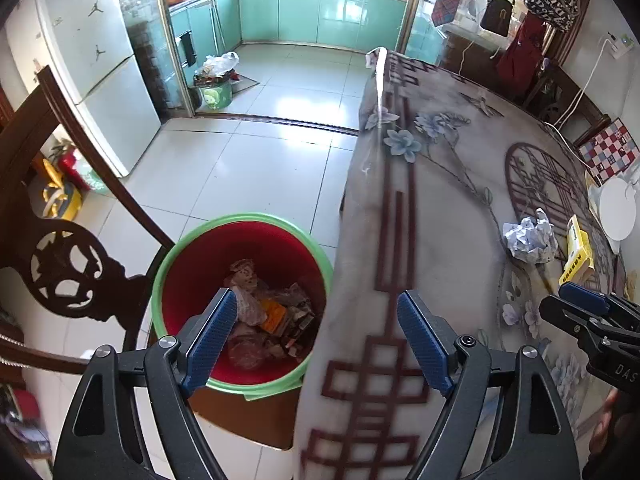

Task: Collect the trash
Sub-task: 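Grasp the crumpled newspaper with the left tool while the right tool grasps the yellow carton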

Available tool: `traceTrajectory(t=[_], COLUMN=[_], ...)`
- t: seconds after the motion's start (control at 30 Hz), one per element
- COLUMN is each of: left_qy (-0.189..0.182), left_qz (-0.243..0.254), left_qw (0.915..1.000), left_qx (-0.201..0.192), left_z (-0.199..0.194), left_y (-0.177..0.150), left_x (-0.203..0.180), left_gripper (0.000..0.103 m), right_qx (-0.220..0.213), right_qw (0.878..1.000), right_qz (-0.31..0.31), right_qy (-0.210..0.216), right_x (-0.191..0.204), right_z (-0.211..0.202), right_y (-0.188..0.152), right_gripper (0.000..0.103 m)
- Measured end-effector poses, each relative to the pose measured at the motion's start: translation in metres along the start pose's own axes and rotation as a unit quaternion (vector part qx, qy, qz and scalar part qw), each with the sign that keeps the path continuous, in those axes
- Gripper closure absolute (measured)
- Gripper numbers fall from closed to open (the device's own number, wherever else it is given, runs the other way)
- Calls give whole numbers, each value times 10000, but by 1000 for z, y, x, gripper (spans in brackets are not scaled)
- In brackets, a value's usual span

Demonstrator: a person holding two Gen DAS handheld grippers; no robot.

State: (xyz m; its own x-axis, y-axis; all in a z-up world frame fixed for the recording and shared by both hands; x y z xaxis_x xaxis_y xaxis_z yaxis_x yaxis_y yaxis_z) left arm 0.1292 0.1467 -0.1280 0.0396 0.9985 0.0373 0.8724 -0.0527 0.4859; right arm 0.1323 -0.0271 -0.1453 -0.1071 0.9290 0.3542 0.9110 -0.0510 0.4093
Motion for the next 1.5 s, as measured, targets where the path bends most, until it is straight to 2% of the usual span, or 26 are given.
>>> traceTrajectory(t=[0.47, 0.6, 0.73, 0.83, 1.0, 1.13, 1.23, 1.33, 1.37, 1.5], left_qy=[-467, -583, -542, -407, -555, -506, -529, -510, -523, -635], left_qz=[492, 583, 716, 829, 567, 625, 643, 675, 663, 548], left_qw=[9977, 9966, 9960, 9956, 9954, 9951, 9941, 9933, 9932, 9929], left_qx=[34, 55, -23, 159, 531, 581, 701, 792, 804, 848], left_z=[-15, -14, -3, 19, 45, 56, 65, 73, 75, 83], left_y=[-5, -1, 12, 24, 35, 41, 43, 47, 47, 52], left_x=[-121, -155, -187, -208, -231, -245, -254, -257, -258, -255], left_gripper=[21, 21, 19, 18, 18, 18, 18, 18, 18, 18], right_qx=[-407, -557, -796, -768, -593, -484, -325, -226, -257, -227], right_qw=[9953, 9919, 9831, 9758, 9632, 9514, 9483, 9471, 9484, 9571], right_qz=[709, 975, 1557, 1987, 2602, 3035, 3158, 3199, 3160, 2884], right_qy=[-527, -589, -550, -498, -315, -171, -19, 106, 112, 189], right_x=[-130, -168, -215, -243, -275, -295, -300, -302, -301, -294], right_z=[-75, -89, -95, -82, -53, -31, -15, 0, 2, 11], right_y=[-24, -22, -10, 4, 10, 12, 13, 16, 18, 26], right_gripper=[45, 45, 45, 45, 45, 44, 44, 38, 36, 35])
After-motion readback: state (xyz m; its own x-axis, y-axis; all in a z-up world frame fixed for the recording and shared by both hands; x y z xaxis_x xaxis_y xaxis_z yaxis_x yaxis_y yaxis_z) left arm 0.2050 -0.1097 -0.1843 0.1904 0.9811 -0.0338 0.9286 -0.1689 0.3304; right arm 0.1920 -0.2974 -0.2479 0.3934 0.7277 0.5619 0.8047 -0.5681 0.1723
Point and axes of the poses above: each gripper's, at about its wrist camera, not at the fingertips, and z roughly the way its jaws point, x to its left, y to its top, the point moved 3 cm from there along z, roughly the way its jaws point, and after that the axes turned 7 degrees about y, right-handed, at the moved point
